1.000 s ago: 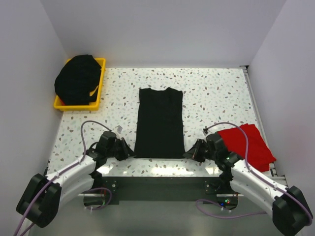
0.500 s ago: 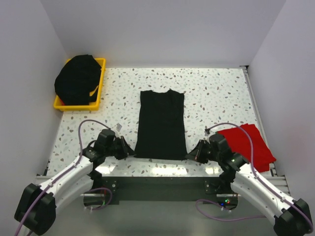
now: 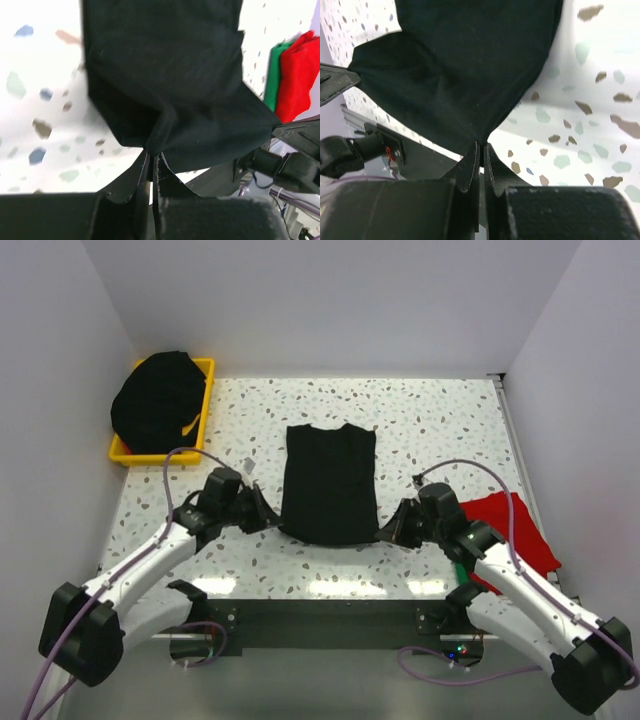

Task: Fold and stack the t-shirts
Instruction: Fold the tshirt

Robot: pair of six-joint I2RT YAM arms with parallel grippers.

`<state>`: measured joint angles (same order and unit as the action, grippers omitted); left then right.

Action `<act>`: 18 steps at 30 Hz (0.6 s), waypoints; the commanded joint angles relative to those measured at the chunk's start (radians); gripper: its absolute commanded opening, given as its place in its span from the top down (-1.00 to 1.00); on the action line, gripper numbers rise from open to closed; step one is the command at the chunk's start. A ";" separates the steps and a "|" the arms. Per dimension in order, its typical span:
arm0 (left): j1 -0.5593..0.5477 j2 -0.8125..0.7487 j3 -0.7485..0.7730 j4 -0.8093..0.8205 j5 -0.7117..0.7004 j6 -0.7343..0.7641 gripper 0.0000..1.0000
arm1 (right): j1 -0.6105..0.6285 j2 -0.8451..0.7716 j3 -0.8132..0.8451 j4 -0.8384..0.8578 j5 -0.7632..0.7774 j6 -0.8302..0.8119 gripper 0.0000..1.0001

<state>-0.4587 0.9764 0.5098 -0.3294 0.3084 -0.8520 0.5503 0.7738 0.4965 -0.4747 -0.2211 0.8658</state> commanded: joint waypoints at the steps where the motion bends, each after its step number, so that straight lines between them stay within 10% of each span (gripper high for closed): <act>1: 0.014 0.076 0.131 0.013 -0.025 0.042 1.00 | -0.004 0.068 0.135 -0.013 0.071 -0.057 1.00; 18: 0.158 0.568 0.639 0.108 0.003 0.031 1.00 | -0.276 0.642 0.637 0.146 -0.053 -0.198 1.00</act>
<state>-0.3286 1.4841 1.0401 -0.2920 0.3088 -0.8272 0.2970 1.3693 1.0344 -0.4080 -0.2298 0.7120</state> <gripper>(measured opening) 0.077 0.029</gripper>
